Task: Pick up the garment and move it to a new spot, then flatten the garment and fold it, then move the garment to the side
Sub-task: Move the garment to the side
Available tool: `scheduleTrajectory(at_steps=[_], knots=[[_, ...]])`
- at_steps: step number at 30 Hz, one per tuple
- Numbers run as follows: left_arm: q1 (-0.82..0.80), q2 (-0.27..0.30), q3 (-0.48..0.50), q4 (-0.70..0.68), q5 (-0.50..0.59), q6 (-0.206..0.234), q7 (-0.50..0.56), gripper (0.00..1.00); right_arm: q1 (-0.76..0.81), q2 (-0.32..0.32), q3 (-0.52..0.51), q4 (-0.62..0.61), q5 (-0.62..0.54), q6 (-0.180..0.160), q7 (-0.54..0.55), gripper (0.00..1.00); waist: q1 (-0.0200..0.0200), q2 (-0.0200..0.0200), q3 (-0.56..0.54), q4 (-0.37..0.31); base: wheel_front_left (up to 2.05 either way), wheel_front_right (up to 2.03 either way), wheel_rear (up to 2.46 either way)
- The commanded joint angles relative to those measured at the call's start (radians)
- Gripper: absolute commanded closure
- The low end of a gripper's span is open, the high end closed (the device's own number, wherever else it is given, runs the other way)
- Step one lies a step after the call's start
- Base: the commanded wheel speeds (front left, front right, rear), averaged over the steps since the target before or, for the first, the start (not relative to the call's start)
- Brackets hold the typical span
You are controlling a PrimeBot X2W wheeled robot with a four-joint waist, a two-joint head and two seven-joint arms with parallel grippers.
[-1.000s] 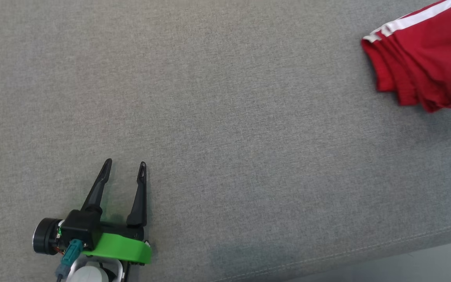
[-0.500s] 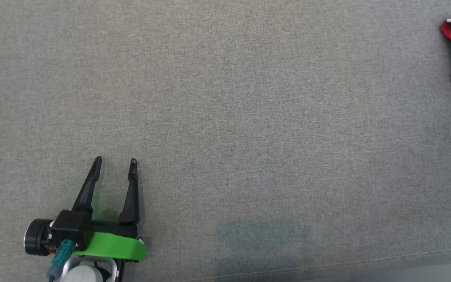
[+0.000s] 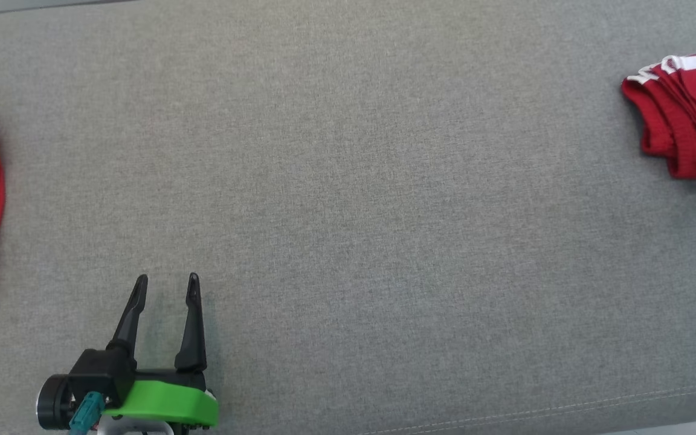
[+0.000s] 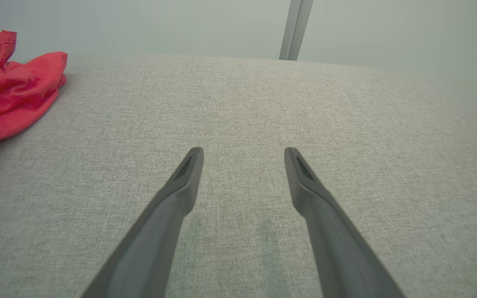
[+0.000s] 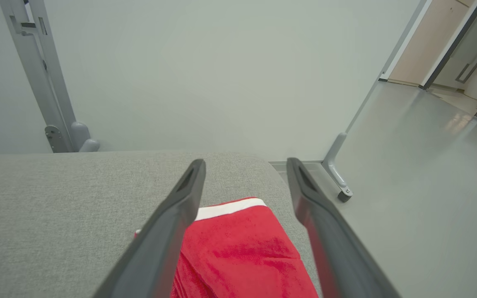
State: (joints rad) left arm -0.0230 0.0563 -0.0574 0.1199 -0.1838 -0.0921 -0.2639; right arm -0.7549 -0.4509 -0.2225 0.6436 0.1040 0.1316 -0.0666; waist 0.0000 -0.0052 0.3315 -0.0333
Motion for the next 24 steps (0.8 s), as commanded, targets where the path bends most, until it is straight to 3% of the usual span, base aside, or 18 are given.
scheduleTrajectory(at_steps=[1,7,12,18,24], knots=[[0.022,-0.002,0.006,0.008,-0.008,0.003,0.0,0.0,0.068,0.017,0.014,-0.04,0.021,-0.002,-0.025,0.0,0.0,0.0052,-0.09,0.0,0.0,0.0,0.0],[0.075,-0.004,0.033,0.034,-0.033,0.015,0.0,0.0,0.34,0.106,0.056,-0.237,0.072,-0.002,-0.122,0.0,0.0,0.0052,-0.182,0.002,0.0,0.0,0.0],[0.115,-0.005,0.051,0.049,-0.039,0.029,0.0,0.0,0.528,0.199,0.081,-0.33,0.04,-0.002,-0.181,0.0,0.0,0.0052,-0.237,-0.01,0.0,0.0,0.0],[0.141,-0.006,0.04,0.051,-0.039,0.037,0.0,0.0,0.667,0.301,0.069,-0.408,-0.004,-0.002,-0.198,0.0,0.0,0.0052,-0.268,-0.017,0.0,0.0,0.0],[0.155,-0.005,0.053,0.074,-0.047,0.041,0.0,0.0,0.756,0.353,0.097,-0.47,-0.057,-0.002,-0.199,0.0,0.0,0.0052,-0.301,-0.015,0.0,0.0,0.0]])
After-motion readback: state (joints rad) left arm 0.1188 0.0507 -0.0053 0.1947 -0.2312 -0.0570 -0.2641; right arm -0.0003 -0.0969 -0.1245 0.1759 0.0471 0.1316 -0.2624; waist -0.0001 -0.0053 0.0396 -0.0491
